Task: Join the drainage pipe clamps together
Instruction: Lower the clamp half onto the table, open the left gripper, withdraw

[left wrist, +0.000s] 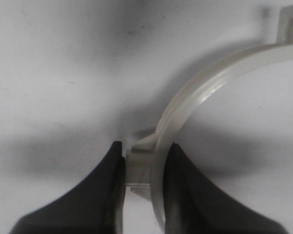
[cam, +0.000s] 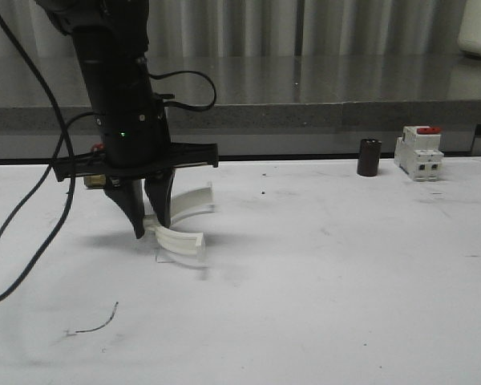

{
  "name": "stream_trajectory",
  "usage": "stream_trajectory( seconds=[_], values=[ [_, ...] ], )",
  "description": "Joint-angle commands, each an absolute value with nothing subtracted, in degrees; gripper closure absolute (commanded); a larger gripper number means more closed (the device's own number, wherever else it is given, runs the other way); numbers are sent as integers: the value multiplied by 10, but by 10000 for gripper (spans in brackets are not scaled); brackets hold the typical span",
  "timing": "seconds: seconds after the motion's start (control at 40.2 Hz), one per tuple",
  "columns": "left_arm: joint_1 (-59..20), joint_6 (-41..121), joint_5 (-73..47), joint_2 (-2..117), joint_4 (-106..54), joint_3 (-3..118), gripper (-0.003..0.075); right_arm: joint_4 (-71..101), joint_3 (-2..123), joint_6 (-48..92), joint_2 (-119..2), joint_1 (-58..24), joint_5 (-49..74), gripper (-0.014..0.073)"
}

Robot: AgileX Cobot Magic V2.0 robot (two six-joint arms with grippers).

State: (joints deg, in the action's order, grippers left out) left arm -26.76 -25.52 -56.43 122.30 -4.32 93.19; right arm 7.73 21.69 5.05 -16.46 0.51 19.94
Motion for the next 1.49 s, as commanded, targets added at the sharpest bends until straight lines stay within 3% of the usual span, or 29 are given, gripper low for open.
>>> stream_trajectory(
  seconds=[0.0, 0.348, 0.82, 0.92, 1.144, 1.467],
  values=[
    [-272, -267, -559, 1199, -45, 950, 692, 78, 236, 49, -174, 5, 158, 1],
    [-272, -267, -556, 1200, -49, 950, 569, 78, 236, 49, -174, 5, 158, 1],
    [-272, -267, -556, 1200, -53, 950, 554, 78, 236, 49, -174, 5, 158, 1],
    [-272, -265, -556, 1200, -56, 950, 493, 78, 236, 49, -174, 5, 158, 1],
    [-272, -265, -556, 1200, -60, 950, 281, 78, 236, 49, -174, 5, 158, 1],
    [-268, -174, -555, 1171, -40, 1004, 259, 78, 236, 49, -174, 5, 158, 1]
  ],
)
